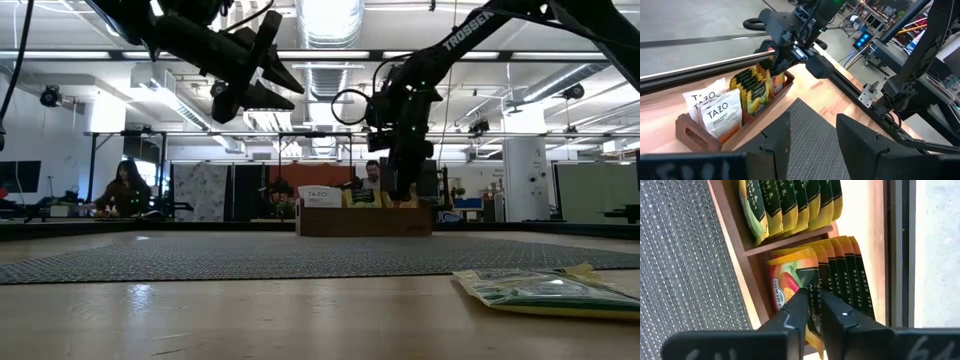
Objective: Pick & Place Tea
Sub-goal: Put the orange tea bag into the right section of the wooden organizer, then put the yellow tea bag into the middle section of the wooden organizer
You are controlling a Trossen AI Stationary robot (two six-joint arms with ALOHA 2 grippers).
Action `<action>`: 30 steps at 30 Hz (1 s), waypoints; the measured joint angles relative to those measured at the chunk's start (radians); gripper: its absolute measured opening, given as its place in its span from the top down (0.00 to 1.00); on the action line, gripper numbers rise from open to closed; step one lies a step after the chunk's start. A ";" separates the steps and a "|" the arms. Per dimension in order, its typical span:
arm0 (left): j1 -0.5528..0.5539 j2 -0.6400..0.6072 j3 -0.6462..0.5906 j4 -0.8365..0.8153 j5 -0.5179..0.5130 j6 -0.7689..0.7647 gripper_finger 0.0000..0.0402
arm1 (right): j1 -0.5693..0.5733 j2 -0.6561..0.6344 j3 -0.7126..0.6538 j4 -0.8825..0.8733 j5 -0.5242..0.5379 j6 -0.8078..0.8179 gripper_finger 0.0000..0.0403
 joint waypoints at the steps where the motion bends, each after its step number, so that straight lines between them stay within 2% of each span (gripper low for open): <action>1: 0.000 0.000 0.000 -0.001 0.000 0.000 0.62 | 0.002 0.000 0.000 0.000 0.000 0.004 0.87; 7: 0.000 0.000 0.000 -0.003 0.000 -0.001 0.62 | 0.009 -0.013 0.000 -0.006 -0.001 0.007 0.76; 12: 0.000 0.000 0.000 -0.005 0.000 -0.001 0.62 | 0.009 -0.057 0.001 -0.006 0.000 0.049 0.72; 18: 0.001 0.000 0.000 -0.004 0.000 0.004 0.62 | 0.013 -0.129 0.001 -0.017 -0.001 0.113 0.73; 23: 0.004 0.000 0.000 -0.004 0.008 0.030 0.62 | 0.039 -0.167 0.002 -0.097 -0.002 0.194 0.76; 30: 0.035 0.000 0.000 -0.025 0.165 0.086 0.62 | 0.151 -0.195 0.001 -0.194 -0.003 0.353 0.79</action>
